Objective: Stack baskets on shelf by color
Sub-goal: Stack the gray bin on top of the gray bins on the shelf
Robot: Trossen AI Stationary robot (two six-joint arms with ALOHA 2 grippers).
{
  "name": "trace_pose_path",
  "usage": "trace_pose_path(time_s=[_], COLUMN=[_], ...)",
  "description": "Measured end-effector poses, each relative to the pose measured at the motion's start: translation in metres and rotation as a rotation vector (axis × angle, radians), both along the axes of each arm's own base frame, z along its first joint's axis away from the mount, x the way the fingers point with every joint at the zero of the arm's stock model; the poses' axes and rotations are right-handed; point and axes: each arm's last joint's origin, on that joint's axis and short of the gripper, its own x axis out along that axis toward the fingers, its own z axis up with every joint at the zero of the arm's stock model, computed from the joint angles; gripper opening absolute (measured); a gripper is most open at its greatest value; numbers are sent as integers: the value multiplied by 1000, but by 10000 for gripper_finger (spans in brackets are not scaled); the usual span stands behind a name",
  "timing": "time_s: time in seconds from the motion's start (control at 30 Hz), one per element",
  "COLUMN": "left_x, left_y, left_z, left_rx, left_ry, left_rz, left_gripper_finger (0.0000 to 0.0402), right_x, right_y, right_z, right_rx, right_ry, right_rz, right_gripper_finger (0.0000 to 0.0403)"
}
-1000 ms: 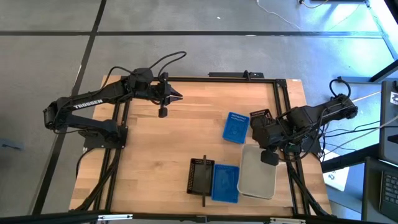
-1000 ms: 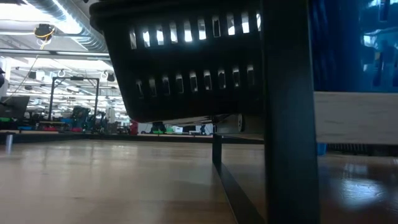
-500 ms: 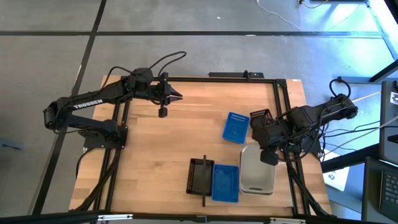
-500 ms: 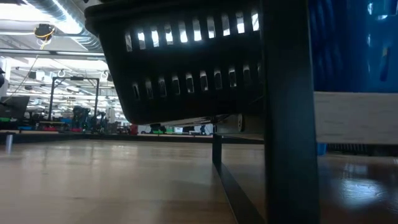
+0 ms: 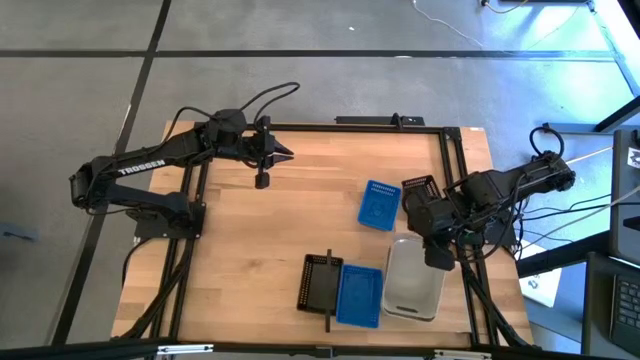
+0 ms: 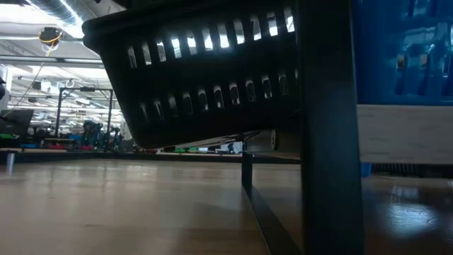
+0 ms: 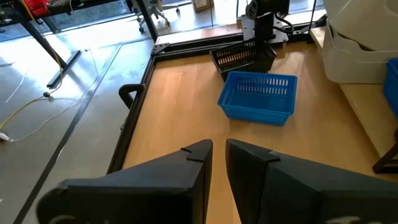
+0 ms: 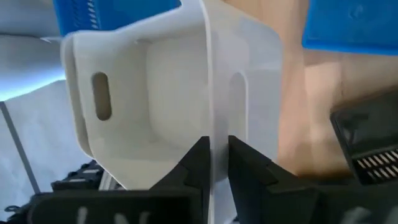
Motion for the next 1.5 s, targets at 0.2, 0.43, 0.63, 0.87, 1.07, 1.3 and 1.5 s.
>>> trace_pose_path(time_s=[0.2,0.43,0.63,0.87,1.07,1.3,1.5], left_x=[-2,-7,-5,12,33,59,78], left_y=[-1,-18,-48,-88,-116,-137,-149], left_z=[-4,-43,-78,-115,-148,-171,-192], left_rx=[-108,-382,-567,-709,-706,-730,-762], left_ry=[27,231,335,379,494,466,412], left_rz=[15,-44,-153,-308,-391,-518,-609], left_gripper_finger=[39,39,39,39,39,39,39], right_x=[-4,-4,-4,-4,-4,-3,-3], right_y=[-2,-2,-2,-2,-2,-2,-2], right_z=[-1,-1,-1,-1,-1,-1,-1], right_rx=[-18,-19,-22,-34,-34,-34,-33], right_ry=[41,40,39,34,32,32,32], right_rz=[1,0,0,-1,0,0,0], right_gripper_finger=[49,49,49,49,49,49,49])
